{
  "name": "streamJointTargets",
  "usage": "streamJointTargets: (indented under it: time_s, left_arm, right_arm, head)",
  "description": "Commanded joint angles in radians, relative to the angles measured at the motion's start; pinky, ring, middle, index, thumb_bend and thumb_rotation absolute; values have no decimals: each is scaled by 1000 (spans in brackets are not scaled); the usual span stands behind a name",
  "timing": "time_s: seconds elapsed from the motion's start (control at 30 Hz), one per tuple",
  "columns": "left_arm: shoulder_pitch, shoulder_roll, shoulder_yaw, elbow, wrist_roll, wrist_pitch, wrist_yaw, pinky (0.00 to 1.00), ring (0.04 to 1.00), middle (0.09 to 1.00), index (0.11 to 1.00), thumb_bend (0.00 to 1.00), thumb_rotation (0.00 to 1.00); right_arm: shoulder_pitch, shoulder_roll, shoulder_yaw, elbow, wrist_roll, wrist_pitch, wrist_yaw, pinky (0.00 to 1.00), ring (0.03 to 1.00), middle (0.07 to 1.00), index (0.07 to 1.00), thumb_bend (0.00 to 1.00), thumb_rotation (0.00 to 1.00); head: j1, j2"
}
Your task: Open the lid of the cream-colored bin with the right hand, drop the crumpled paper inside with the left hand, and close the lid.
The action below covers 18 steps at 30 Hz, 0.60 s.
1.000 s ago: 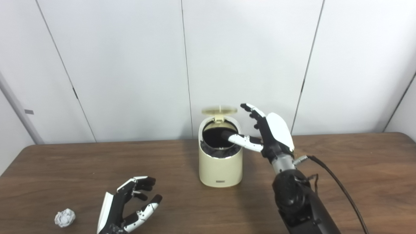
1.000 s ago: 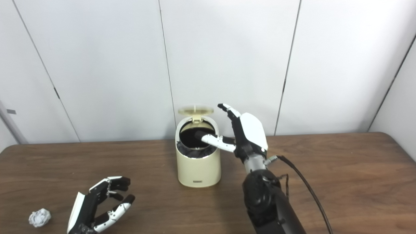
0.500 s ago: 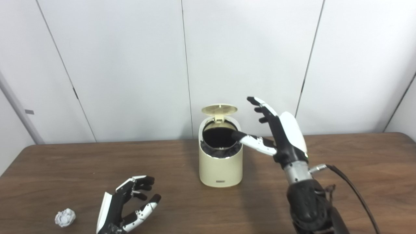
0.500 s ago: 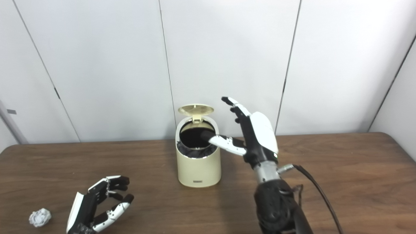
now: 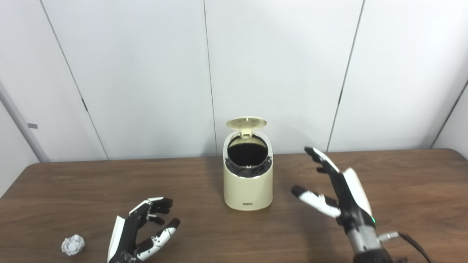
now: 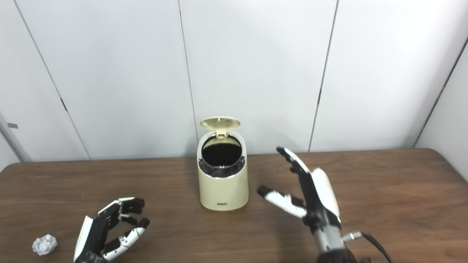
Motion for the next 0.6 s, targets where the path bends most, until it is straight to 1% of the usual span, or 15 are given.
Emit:
streamJointTargets:
  time_s: [0.0,0.1,0.17,0.33,0.43,0.57]
  left_arm:
    - [-7,19,6,5,8,-40,11,530,652,673,654,592,272]
    - [-5,21,7,2,3,-36,9,534,654,671,651,595,274]
    - [-4,23,7,1,1,-35,8,536,655,670,652,596,280]
    - [0,27,9,-5,-10,-27,3,535,656,672,654,597,272]
    - [2,29,10,-8,-6,-26,6,533,653,670,655,598,266]
    - [2,32,13,-12,-2,-27,9,539,655,668,657,593,254]
  right_arm:
    - [4,-13,-23,-3,26,-96,-35,803,877,872,869,900,832]
    - [44,-22,-41,28,48,-167,-50,818,882,874,872,891,827]
    - [68,-25,-50,51,60,-212,-60,832,886,878,874,864,807]
    - [107,-23,-57,89,64,-289,-80,848,893,880,874,830,784]
    - [119,-19,-60,115,58,-328,-94,841,891,882,876,813,775]
    - [127,-13,-61,134,46,-347,-110,830,885,884,881,827,780]
  head:
    - [-2,1]
    - [-1,2]
    - [1,5]
    - [4,7]
    - [5,10]
    - [10,8]
